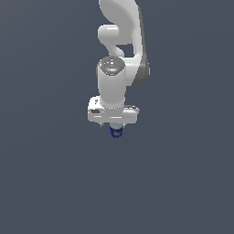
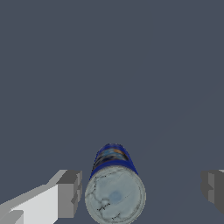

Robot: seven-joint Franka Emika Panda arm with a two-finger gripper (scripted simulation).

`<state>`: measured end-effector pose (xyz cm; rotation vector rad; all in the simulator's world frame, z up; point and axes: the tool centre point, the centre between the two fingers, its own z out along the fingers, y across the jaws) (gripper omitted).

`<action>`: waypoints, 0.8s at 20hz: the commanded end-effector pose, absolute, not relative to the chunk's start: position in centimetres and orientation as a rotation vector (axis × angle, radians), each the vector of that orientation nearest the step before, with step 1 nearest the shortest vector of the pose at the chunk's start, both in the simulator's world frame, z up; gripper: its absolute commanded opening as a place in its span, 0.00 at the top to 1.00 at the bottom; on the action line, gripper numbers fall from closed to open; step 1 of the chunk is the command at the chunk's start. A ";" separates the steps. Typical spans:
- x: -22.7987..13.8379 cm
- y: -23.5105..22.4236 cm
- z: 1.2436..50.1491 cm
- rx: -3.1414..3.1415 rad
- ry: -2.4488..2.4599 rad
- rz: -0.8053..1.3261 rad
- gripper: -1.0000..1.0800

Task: Pick up the object and move it to a goal position.

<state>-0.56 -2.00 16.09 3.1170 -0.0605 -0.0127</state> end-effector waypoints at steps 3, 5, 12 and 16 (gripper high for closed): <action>-0.5 -2.2 16.2 3.115 -0.058 -0.011 0.04; -0.3 -2.8 16.5 3.109 -0.050 -0.006 0.04; 0.0 -4.0 17.2 3.097 -0.031 0.002 0.04; -0.2 -3.8 17.0 3.099 -0.060 0.003 0.04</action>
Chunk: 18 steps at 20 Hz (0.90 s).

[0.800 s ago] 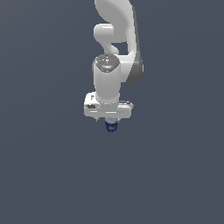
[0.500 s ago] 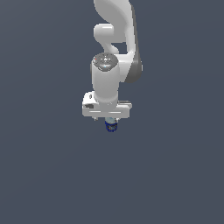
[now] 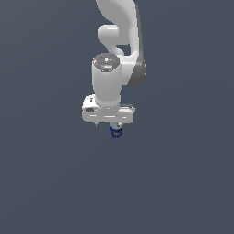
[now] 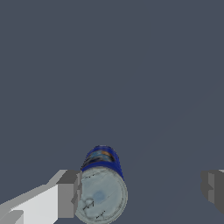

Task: Pick up the object and move it to a goal position.

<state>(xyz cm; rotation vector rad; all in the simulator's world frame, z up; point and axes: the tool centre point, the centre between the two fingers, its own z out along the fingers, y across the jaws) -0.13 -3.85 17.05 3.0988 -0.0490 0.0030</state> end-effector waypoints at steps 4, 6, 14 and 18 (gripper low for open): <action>-0.7 -3.4 16.5 3.102 -0.121 0.004 0.04; -1.0 -3.2 16.2 3.103 -0.164 0.004 0.04; -2.9 -1.9 14.6 3.095 -0.420 0.005 0.04; -4.0 -1.2 13.7 3.081 -0.560 0.003 0.04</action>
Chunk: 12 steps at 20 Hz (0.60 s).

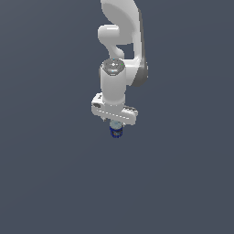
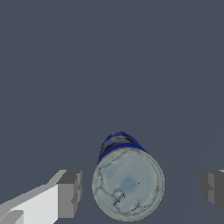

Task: Pick up the object and move it to a goal position.

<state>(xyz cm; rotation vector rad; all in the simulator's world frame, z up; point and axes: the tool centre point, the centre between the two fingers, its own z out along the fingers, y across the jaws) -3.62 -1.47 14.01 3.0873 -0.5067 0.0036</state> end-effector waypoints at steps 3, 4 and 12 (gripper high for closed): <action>-4.7 -0.9 13.2 3.069 -0.643 0.002 0.04; -4.9 -0.8 13.1 3.065 -0.666 0.002 0.04; -5.8 -0.4 12.5 3.045 -0.772 0.000 0.04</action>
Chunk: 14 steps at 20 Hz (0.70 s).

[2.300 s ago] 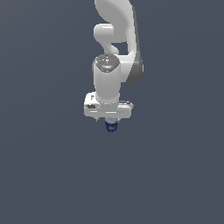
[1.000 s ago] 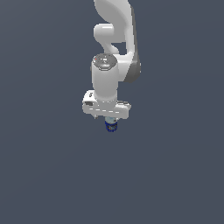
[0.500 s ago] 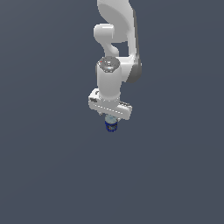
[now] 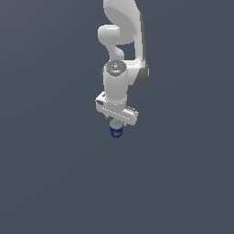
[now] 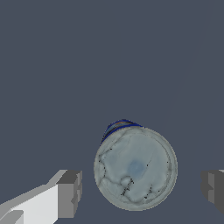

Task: Pick up the object and move it to a goal position.

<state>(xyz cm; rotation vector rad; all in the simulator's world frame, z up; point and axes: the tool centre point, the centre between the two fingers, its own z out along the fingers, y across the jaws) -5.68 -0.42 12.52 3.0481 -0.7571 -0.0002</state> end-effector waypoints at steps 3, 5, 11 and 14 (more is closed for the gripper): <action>-5.8 -0.4 12.5 3.046 -0.769 0.000 0.04; -5.8 -0.4 12.3 3.046 -0.769 0.000 0.04; -5.9 -0.4 10.3 3.045 -0.772 0.000 0.04; -5.9 -0.4 8.8 3.044 -0.775 0.000 0.04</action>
